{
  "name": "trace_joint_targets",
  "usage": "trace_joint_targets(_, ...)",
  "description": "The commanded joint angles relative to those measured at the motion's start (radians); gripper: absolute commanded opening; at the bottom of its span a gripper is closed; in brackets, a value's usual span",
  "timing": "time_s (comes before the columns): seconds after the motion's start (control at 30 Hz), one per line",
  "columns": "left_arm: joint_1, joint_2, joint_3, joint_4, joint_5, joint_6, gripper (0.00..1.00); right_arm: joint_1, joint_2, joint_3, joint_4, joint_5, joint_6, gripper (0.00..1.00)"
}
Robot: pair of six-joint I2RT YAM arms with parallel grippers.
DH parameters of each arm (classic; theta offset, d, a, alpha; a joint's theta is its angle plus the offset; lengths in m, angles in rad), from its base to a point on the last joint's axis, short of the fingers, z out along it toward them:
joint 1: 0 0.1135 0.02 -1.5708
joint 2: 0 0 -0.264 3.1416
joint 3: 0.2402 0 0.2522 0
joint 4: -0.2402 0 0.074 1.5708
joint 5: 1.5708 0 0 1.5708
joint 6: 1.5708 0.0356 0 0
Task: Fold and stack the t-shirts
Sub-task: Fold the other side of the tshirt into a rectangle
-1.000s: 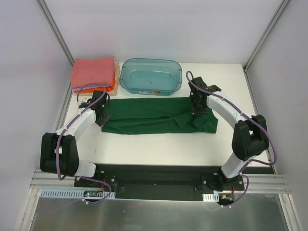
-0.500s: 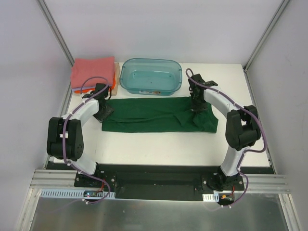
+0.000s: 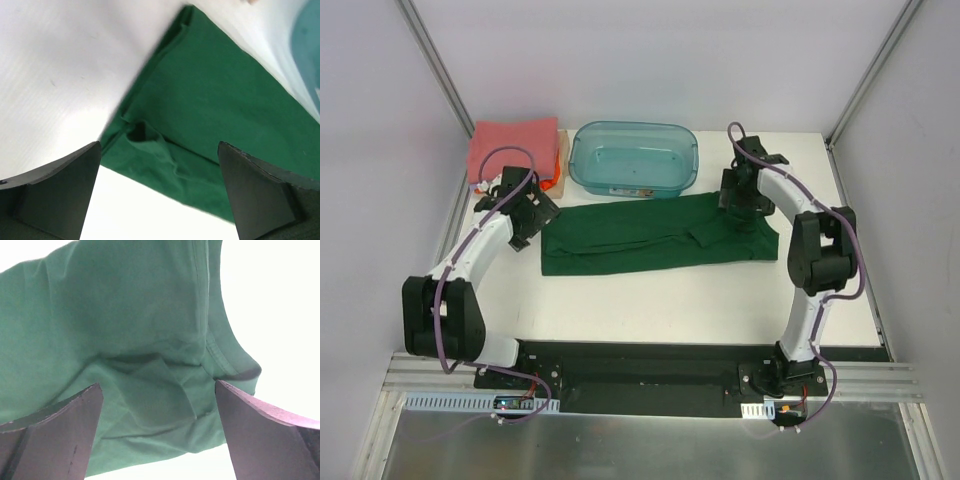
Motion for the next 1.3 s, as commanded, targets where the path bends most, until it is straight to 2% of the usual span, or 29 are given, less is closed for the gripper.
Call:
trace_joint_targets(0.0,0.0,-0.068,-0.062,0.028,0.23,0.08,0.99,0.009,-0.205,-0.168,0.076,-0.062,-0.039,0.96)
trace_joint_targets(0.1,-0.048,-0.069,-0.12,0.129,0.4,0.102,0.99,0.009,-0.372,-0.359,0.183,-0.287,-0.02,0.96)
trace_joint_targets(0.17,-0.104,-0.039,-0.117,0.16,0.45,0.123,0.99,0.018,-0.459,-0.491,0.271,-0.398,-0.012,0.96)
trace_joint_targets(0.3,-0.155,0.056,-0.09,0.19,0.482,0.134,0.99,0.043,-0.51,-0.596,0.369,-0.472,-0.013,0.96)
trace_joint_targets(0.57,-0.145,0.203,-0.004,0.196,0.349,0.155,0.99,0.04,-0.282,-0.436,0.36,-0.435,-0.046,0.96)
trace_joint_targets(0.7,-0.08,0.249,0.019,0.193,0.326,0.166,0.99,0.029,-0.158,-0.315,0.349,-0.415,-0.073,0.96)
trace_joint_targets(0.87,0.03,0.306,0.053,0.193,0.286,0.158,0.99,0.009,-0.032,-0.168,0.429,-0.397,-0.058,0.96)
trace_joint_targets(0.97,0.07,0.309,0.067,0.188,0.27,0.158,0.99,0.004,-0.007,-0.125,0.547,-0.392,-0.056,0.96)
trace_joint_targets(1.13,0.083,0.245,0.044,0.182,0.264,0.155,0.99,0.004,-0.05,-0.085,0.59,-0.437,-0.072,0.96)
trace_joint_targets(1.27,0.083,0.188,0.001,0.173,0.276,0.154,0.99,0.004,-0.147,-0.187,0.561,-0.438,-0.059,0.96)
